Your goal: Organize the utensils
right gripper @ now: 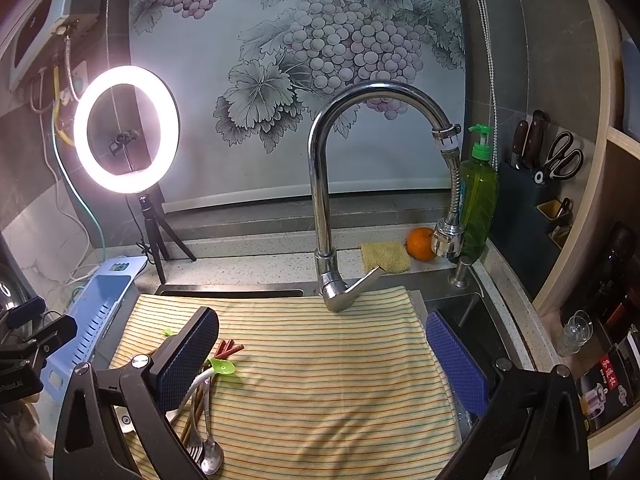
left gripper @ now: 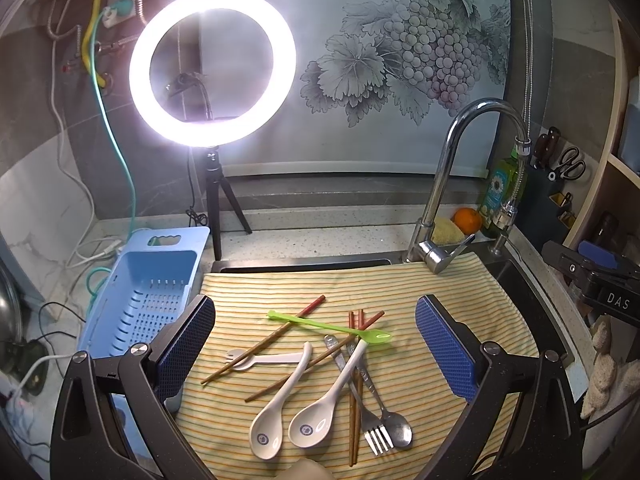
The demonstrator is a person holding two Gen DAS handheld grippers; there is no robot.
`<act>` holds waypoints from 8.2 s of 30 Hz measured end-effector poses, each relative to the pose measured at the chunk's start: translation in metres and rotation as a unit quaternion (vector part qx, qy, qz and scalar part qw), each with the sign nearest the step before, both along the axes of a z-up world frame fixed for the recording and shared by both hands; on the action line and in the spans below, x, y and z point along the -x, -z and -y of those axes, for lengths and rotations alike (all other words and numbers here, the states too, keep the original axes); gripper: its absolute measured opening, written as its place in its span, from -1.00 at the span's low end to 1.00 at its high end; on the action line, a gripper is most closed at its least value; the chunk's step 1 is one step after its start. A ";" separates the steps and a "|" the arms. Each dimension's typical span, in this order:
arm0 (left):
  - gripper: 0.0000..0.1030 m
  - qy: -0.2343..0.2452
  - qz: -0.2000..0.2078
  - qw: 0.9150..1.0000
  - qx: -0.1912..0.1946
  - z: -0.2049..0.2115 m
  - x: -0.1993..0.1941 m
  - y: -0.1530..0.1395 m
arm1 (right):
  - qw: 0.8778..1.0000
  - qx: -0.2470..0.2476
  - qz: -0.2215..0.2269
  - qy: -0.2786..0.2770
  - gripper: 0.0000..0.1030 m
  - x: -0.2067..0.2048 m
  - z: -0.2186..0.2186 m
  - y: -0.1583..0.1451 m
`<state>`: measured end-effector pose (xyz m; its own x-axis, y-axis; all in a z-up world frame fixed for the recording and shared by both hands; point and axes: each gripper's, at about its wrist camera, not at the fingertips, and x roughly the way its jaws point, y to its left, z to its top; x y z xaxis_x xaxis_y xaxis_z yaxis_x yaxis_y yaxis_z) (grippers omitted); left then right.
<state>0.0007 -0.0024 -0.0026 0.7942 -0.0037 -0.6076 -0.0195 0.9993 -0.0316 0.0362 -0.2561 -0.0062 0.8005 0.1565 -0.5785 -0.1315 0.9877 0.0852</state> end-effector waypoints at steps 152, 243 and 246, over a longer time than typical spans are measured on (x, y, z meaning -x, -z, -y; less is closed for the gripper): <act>-0.42 0.045 -0.174 0.983 -0.037 -0.066 0.025 0.148 | 0.841 -0.183 -0.435 -0.264 -0.59 -0.097 -0.216 0.202; -0.27 -0.037 -0.113 0.993 0.001 -0.199 0.024 0.108 | 0.847 -0.138 -0.356 -0.369 -0.30 -0.108 -0.396 0.130; -0.27 -0.040 -0.105 0.994 -0.002 -0.197 0.027 0.099 | 0.847 -0.137 -0.351 -0.374 -0.30 -0.106 -0.391 0.124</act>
<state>-0.0262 0.1945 -0.1018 0.6475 0.0573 -0.7599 -0.1040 0.9945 -0.0136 0.1425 0.1351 -0.1301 -0.1085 0.6732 -0.7314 -0.5331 0.5816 0.6144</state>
